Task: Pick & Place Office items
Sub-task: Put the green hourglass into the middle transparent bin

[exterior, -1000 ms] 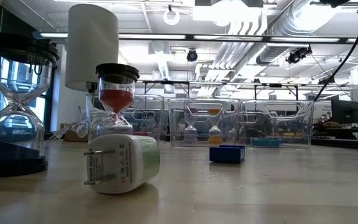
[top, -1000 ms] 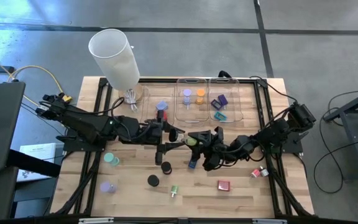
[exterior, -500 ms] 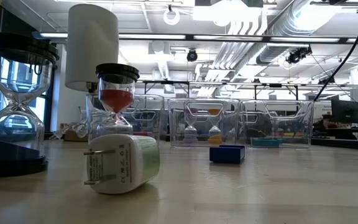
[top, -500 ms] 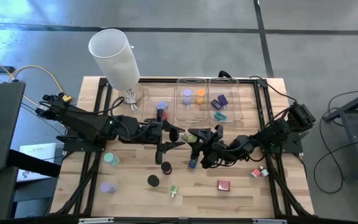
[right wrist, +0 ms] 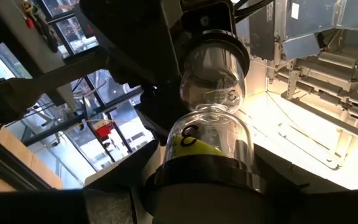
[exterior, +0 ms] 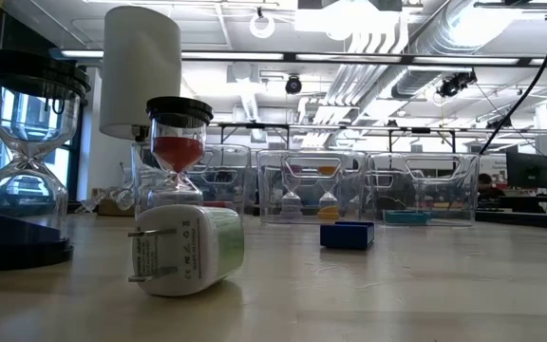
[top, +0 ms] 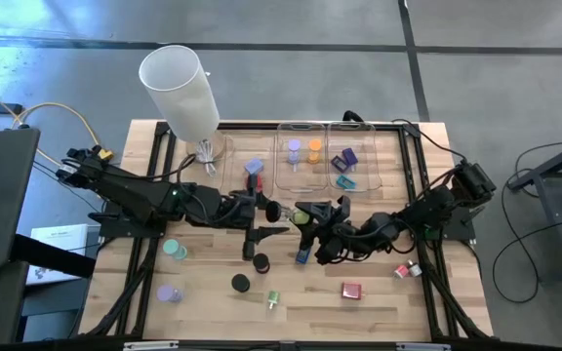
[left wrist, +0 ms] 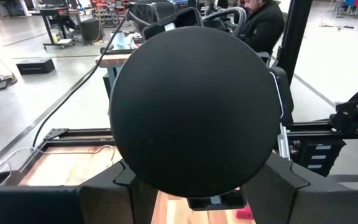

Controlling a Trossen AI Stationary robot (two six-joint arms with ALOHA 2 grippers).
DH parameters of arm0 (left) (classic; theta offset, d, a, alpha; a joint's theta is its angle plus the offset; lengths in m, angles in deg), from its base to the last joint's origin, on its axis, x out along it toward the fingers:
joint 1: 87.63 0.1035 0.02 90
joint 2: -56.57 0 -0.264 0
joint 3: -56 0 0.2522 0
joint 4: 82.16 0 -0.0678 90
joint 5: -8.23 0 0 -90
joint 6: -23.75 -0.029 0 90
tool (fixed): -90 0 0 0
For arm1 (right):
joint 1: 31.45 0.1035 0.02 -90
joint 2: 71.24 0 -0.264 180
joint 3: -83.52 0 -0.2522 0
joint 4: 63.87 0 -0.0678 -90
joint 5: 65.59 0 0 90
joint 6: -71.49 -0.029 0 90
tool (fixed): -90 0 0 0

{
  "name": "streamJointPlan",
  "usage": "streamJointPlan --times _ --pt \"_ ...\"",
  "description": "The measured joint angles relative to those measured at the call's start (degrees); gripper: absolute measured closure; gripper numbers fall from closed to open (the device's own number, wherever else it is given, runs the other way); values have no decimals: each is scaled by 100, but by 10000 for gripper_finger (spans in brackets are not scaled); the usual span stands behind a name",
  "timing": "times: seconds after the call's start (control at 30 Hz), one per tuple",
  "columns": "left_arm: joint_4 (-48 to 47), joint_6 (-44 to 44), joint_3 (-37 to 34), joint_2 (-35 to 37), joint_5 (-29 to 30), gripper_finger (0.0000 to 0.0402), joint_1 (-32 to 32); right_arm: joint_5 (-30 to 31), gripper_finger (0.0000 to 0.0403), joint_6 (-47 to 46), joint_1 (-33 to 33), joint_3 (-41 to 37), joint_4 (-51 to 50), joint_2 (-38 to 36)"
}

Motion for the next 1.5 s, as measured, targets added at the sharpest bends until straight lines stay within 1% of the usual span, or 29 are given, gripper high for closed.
streamJointPlan --times 0.13,0.3,0.4,0.47,0.63,0.7,0.87,0.97,1.07,1.13,1.4,1.5 --pt "-29 2 0 2 41 210 -1 286 215 0 27 0 -2 0" --pt "-391 89 -2 99 101 210 -4 1072 216 125 148 0 -27 -2" --pt "-651 199 -2 161 133 210 1 1546 216 55 227 4 -252 -11" --pt "-767 267 -5 187 135 210 2 1625 216 -55 283 4 -372 -11" --pt "-773 311 -7 201 135 210 -2 1650 216 40 347 4 -364 -46" --pt "-807 381 -4 209 181 210 0 1763 216 71 355 -10 -424 -184" --pt "-1111 605 0 251 198 210 -49 1756 216 -130 389 -4 -755 -729" --pt "-1200 608 0 251 196 210 -129 1743 216 -252 388 -4 -959 -897" --pt "-1238 610 0 251 195 210 -190 1788 216 -717 318 -4 -1335 -946" --pt "-1245 603 0 252 195 210 -223 1876 216 -1225 207 -4 -1875 -953" --pt "-1515 606 2 442 181 210 -328 2083 216 -3723 -352 -7 -4197 -966" --pt "-1717 761 2 501 190 210 -356 2077 216 -4633 -520 -7 -5112 -1168"
